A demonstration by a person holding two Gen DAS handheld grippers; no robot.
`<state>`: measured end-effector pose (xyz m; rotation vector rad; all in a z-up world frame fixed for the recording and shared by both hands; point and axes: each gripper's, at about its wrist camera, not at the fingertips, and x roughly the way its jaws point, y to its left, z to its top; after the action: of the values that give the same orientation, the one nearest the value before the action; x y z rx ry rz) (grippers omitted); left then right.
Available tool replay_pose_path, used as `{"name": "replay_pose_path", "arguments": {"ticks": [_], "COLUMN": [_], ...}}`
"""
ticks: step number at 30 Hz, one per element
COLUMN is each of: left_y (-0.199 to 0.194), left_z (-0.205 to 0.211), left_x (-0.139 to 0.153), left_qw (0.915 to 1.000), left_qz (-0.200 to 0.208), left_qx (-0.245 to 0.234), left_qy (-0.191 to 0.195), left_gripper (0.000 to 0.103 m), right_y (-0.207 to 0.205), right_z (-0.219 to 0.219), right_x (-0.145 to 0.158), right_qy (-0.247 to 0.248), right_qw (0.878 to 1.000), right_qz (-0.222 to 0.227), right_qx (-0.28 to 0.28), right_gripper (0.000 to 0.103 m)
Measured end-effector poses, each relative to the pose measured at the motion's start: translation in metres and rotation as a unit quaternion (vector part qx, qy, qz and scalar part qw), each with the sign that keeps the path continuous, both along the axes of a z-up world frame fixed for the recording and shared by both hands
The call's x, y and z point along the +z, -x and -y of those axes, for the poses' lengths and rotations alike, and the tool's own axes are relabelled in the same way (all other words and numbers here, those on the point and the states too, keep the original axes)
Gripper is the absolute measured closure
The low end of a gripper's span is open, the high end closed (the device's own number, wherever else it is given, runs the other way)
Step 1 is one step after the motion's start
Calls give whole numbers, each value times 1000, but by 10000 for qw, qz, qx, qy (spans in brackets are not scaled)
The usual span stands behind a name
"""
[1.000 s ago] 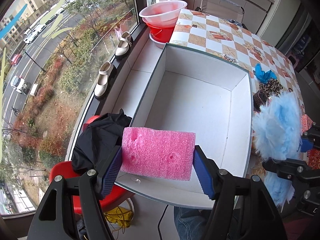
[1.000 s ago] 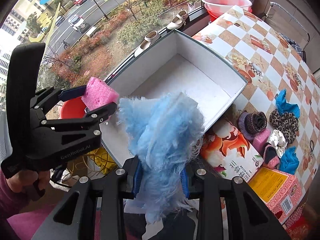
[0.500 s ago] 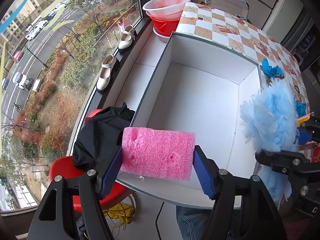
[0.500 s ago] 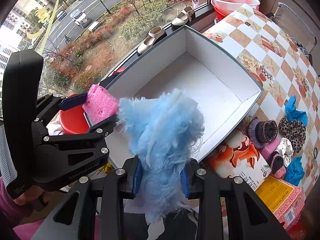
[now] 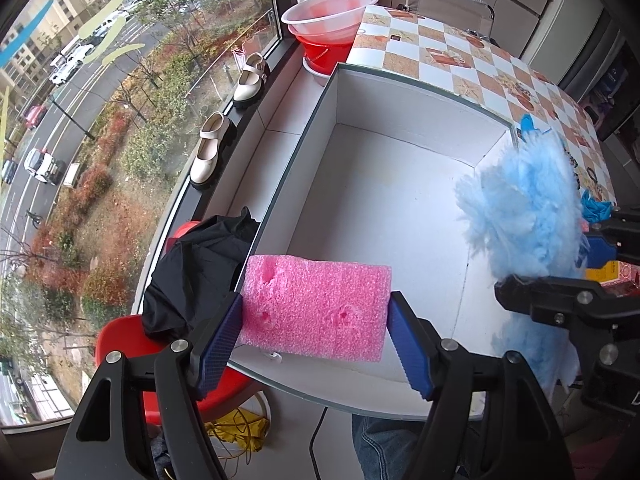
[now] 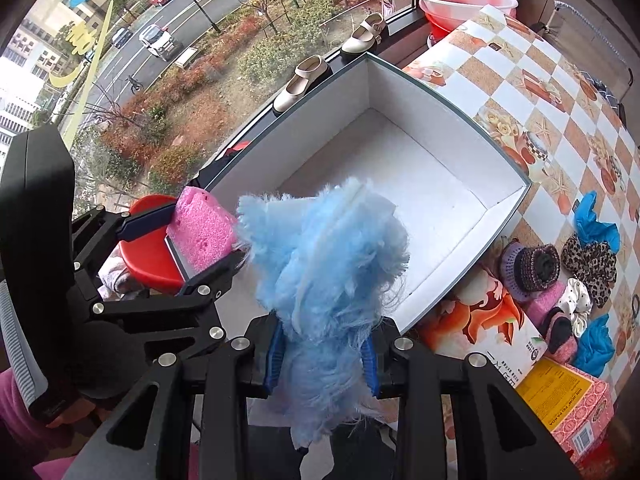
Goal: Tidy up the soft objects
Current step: 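Lower the sponge into the white box and open the left tool while the right tool drops the duster, then withdraw both tools from the box and move back over the soft items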
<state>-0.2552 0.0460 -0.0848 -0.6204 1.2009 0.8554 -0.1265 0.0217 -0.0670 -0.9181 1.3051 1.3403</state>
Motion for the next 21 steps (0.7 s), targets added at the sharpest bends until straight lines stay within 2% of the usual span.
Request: {"name": "replay_pose_path", "arguments": {"ticks": [2, 4, 9, 10, 12, 16, 21], "left_y": [3, 5, 6, 6, 6, -2, -21], "left_z": [-4, -8, -9, -10, -10, -12, -11], "left_x": [-3, -9, -10, -8, -2, 9, 17], "left_qw": [9994, 9980, 9974, 9973, 9965, 9937, 9964], "left_qz": [191, 279, 278, 327, 490, 784, 551], "left_qx": [86, 159, 277, 296, 291, 138, -66], "left_qy": [282, 553, 606, 581, 609, 787, 646], "left_gripper": [25, 21, 17, 17, 8, 7, 7], "right_y": [-1, -4, -14, -16, -22, -36, -45], "right_z": [0, -1, 1, 3, 7, 17, 28], "right_x": [1, 5, 16, 18, 20, 28, 40], "right_qy": [-43, -157, -329, -331, -308, -350, -485], "right_qw": [10000, 9998, 9988, 9986, 9982, 9964, 9939], "right_qz": [-53, -42, 154, 173, 218, 217, 238], "right_qx": [-65, -138, -335, -378, -469, -736, -961], "right_gripper": [31, 15, 13, 13, 13, 13, 13]}}
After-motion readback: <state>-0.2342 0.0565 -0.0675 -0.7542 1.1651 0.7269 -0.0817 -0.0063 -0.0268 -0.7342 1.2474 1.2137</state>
